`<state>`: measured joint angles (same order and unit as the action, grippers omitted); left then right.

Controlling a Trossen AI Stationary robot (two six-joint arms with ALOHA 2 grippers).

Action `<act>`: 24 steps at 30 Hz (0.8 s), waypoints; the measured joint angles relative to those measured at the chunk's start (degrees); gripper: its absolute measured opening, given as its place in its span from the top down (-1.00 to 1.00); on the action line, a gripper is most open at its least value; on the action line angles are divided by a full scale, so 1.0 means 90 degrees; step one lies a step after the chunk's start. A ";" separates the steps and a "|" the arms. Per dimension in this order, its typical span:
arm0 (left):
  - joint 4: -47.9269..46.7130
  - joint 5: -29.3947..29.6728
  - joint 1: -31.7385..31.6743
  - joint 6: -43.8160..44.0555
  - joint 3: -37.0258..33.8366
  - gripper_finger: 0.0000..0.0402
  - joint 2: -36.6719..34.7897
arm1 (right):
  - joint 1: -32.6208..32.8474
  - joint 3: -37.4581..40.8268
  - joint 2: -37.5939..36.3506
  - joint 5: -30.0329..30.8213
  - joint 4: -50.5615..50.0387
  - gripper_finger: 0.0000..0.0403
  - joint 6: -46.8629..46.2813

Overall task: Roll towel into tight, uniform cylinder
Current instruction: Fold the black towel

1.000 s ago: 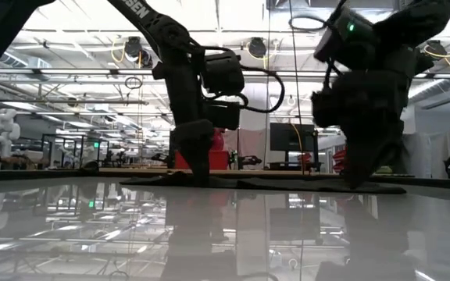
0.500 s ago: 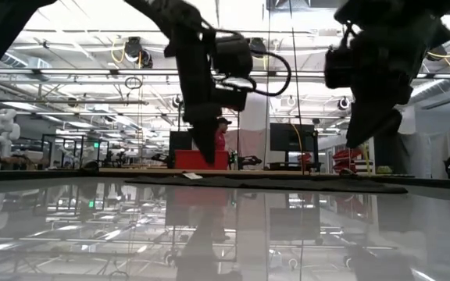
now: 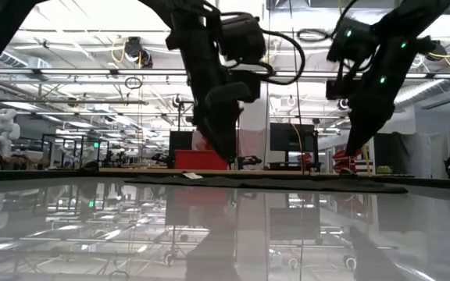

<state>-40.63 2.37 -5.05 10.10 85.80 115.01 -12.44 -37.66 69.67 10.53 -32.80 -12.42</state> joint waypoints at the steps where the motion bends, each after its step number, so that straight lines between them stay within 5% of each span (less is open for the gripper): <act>1: 0.0086 0.0001 -0.0001 0.0008 0.0002 0.05 0.0072 | -0.0106 0.0022 0.0102 0.0002 0.0083 0.56 0.0151; 8: 0.0252 0.0002 -0.0238 0.0169 0.0005 0.05 0.0519 | -0.0745 0.0351 0.0807 -0.0105 0.0797 0.56 0.0552; 14: 0.0317 -0.0124 -0.0445 0.0062 0.0027 0.04 0.0750 | -0.0950 0.0838 0.1156 -0.0786 0.1484 0.56 -0.0107; 24: 0.0302 -0.0085 -0.0867 -0.0876 0.0030 0.04 0.0767 | -0.0078 0.1077 0.1195 -0.1162 0.2136 0.56 -0.1893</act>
<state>-37.91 1.60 -12.85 2.22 86.07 121.91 -13.14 -27.96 80.43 0.07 -13.58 -29.45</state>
